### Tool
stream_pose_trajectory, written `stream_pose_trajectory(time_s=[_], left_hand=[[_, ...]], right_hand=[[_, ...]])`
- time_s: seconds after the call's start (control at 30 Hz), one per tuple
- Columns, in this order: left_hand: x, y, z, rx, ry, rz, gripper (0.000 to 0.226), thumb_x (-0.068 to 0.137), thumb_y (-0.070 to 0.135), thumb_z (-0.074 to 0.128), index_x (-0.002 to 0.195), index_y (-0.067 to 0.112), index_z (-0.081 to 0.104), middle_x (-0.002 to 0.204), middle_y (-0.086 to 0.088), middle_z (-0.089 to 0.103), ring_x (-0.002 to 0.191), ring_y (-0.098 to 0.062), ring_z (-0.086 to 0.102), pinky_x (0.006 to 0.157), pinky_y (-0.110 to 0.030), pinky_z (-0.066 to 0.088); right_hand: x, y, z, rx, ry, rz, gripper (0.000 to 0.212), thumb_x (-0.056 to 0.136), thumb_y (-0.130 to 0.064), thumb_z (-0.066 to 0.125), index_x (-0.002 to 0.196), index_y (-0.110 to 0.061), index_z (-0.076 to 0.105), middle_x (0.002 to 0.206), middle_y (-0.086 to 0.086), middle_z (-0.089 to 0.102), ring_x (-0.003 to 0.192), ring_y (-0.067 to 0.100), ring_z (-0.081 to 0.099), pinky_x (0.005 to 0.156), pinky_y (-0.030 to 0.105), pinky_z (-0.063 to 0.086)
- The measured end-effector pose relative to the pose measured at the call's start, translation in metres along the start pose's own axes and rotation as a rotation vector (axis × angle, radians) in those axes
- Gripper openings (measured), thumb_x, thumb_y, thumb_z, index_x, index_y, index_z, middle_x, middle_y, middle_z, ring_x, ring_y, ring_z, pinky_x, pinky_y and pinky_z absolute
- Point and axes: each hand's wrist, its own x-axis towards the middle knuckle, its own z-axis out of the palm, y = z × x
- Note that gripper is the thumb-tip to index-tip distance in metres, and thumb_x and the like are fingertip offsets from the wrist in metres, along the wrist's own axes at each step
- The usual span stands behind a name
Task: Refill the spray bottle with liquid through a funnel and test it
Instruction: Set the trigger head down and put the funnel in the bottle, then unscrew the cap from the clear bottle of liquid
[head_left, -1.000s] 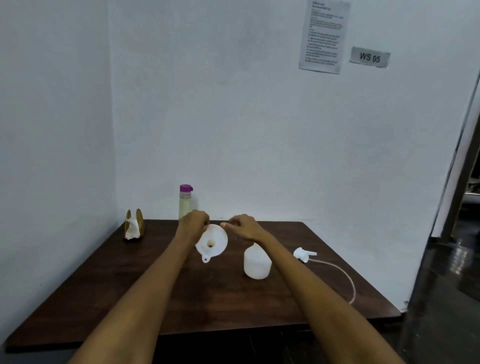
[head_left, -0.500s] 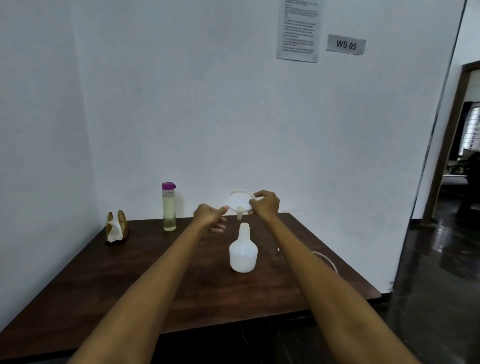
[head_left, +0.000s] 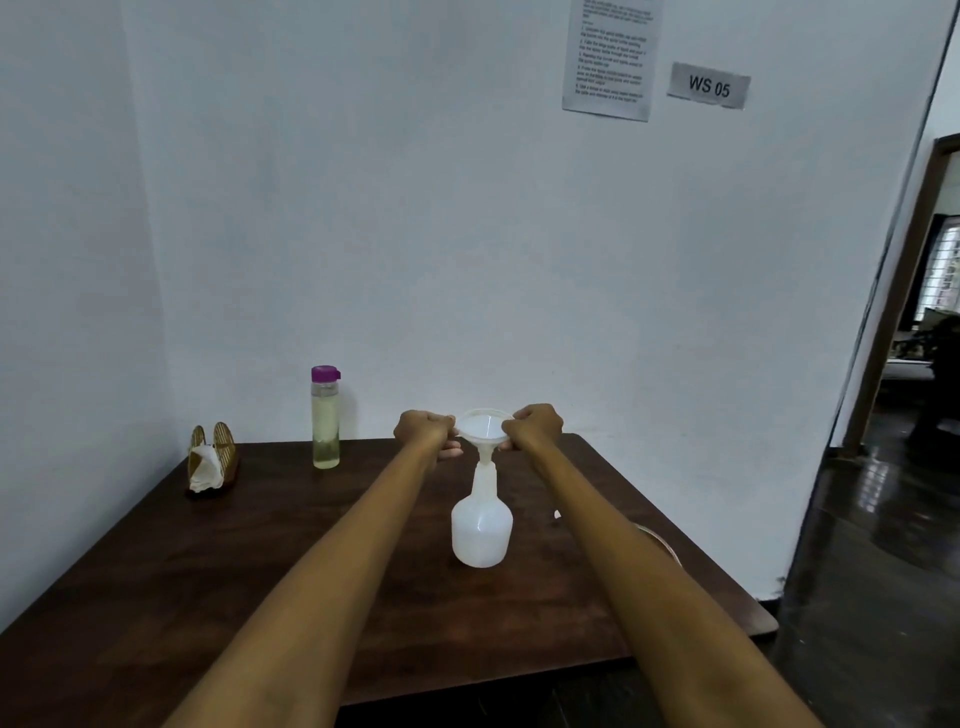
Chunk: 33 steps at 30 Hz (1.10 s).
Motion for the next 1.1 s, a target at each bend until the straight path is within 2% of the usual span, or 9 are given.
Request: stream_pose_trajectory(time_s=[0.2,0.43,0.7,0.8,0.87,0.9,0.97,1.03,1.1], left_hand=[[0.004,-0.014,0.003,0.087,-0.043,-0.006,0.014,0.090,0.008,0.060,0.097,-0.003,0.065,0.073,-0.009,0.062,0.055,-0.016,0.059,0.051,-0.025,0.057],[0.005,-0.021,-0.018,0.218,0.015,0.085,0.020,0.092,0.019,0.059,0.092,0.000,0.065,0.085,-0.011,0.066,0.055,-0.015,0.060,0.049,-0.025,0.056],[0.024,-0.056,-0.110,0.514,0.131,-0.004,0.030,0.093,0.032,0.057,0.071,0.011,0.059,0.084,-0.009,0.070,0.066,-0.021,0.066,0.072,-0.036,0.061],[0.033,-0.072,-0.161,0.679,0.174,-0.085,0.027,0.090,0.034,0.060,0.093,0.008,0.067,0.093,-0.007,0.071,0.080,-0.022,0.070,0.077,-0.036,0.060],[0.037,-0.083,-0.195,0.802,0.198,-0.135,0.029,0.090,0.034,0.060,0.104,0.009,0.066,0.100,-0.008,0.069,0.091,-0.023,0.068,0.082,-0.035,0.057],[0.038,-0.088,-0.211,0.862,0.209,-0.156,0.029,0.091,0.033,0.059,0.107,0.010,0.065,0.103,-0.008,0.068,0.095,-0.023,0.066,0.082,-0.034,0.055],[0.043,-0.098,-0.243,0.962,0.216,-0.180,0.030,0.091,0.033,0.059,0.111,0.011,0.061,0.109,-0.007,0.063,0.099,-0.020,0.062,0.080,-0.030,0.049],[0.051,-0.109,-0.271,1.053,0.204,-0.216,0.034,0.091,0.036,0.058,0.115,0.012,0.057,0.113,-0.006,0.060,0.102,-0.017,0.058,0.081,-0.028,0.046],[0.063,-0.117,-0.294,1.158,0.184,-0.267,0.041,0.090,0.042,0.057,0.120,0.013,0.052,0.121,-0.005,0.057,0.110,-0.017,0.056,0.087,-0.028,0.046]], right_hand=[[-0.005,0.008,-0.003,-0.174,-0.045,0.043,0.018,0.079,-0.006,0.060,0.068,-0.009,0.046,0.072,0.010,0.063,0.061,0.023,0.063,0.068,0.032,0.055],[-0.019,-0.018,0.002,-0.401,0.125,-0.308,0.048,0.092,-0.039,0.051,0.127,-0.006,0.050,0.128,0.014,0.052,0.122,0.029,0.047,0.091,0.037,0.043],[-0.051,-0.061,0.086,-0.084,0.069,-0.621,0.052,0.096,-0.042,0.046,0.083,0.002,0.069,0.100,0.012,0.066,0.094,0.022,0.061,0.068,0.026,0.039],[-0.063,-0.071,0.133,-0.049,-0.033,-0.620,0.058,0.098,-0.040,0.042,0.072,0.005,0.066,0.079,0.016,0.070,0.078,0.025,0.065,0.058,0.029,0.043],[-0.064,-0.068,0.165,-0.170,-0.123,-0.631,0.046,0.095,-0.039,0.049,0.087,0.002,0.068,0.099,0.016,0.069,0.097,0.027,0.064,0.070,0.031,0.049],[-0.063,-0.062,0.181,-0.285,-0.213,-0.642,0.042,0.090,-0.039,0.058,0.110,-0.003,0.064,0.125,0.018,0.057,0.119,0.030,0.053,0.083,0.034,0.049],[-0.059,-0.046,0.210,-0.507,-0.446,-0.621,0.102,0.071,-0.044,0.077,0.151,-0.019,0.017,0.157,0.019,0.002,0.146,0.038,0.004,0.106,0.051,0.035],[-0.053,-0.032,0.233,-0.483,-0.519,-0.500,0.134,0.061,-0.048,0.082,0.149,-0.026,-0.016,0.155,0.018,-0.023,0.144,0.039,-0.017,0.110,0.061,0.023],[-0.043,-0.020,0.255,-0.429,-0.492,-0.409,0.136,0.060,-0.053,0.081,0.148,-0.027,-0.020,0.157,0.018,-0.018,0.145,0.038,-0.012,0.110,0.060,0.023]])
